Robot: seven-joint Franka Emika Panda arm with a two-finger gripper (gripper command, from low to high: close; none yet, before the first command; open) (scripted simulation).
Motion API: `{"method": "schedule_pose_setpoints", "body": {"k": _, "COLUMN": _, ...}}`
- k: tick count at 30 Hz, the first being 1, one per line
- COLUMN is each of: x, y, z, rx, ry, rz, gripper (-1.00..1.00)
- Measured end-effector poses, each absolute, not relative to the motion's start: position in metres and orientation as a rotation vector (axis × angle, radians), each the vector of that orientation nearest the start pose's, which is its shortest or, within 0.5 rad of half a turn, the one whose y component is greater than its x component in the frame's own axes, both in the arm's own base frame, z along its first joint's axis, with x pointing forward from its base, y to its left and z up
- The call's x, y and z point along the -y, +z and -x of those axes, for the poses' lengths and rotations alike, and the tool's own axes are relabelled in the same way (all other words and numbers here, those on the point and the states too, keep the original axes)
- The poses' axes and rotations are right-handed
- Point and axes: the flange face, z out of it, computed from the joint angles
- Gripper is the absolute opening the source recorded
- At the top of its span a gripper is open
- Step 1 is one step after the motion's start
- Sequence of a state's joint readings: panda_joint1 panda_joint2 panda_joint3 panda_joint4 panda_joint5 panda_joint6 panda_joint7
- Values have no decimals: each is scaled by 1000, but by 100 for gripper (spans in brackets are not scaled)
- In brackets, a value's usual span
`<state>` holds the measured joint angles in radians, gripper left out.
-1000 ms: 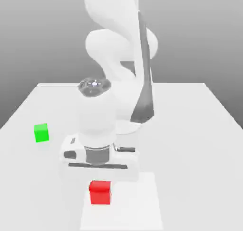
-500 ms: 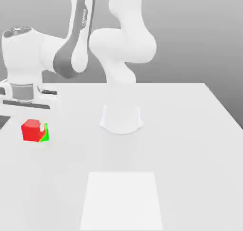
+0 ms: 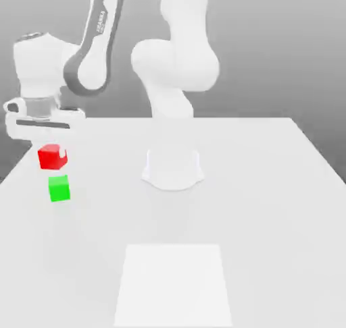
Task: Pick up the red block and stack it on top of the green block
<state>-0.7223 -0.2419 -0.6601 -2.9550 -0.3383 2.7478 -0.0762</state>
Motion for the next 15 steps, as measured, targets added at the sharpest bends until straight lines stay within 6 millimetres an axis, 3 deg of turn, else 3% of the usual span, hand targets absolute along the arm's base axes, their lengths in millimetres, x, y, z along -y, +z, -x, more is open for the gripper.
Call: {"method": "schedule_pose_setpoints", "body": {"k": 15, "x": 309, "y": 186, "z": -93, "rx": -1470, "ry": -11, "rz": 2769, "gripper": -100}}
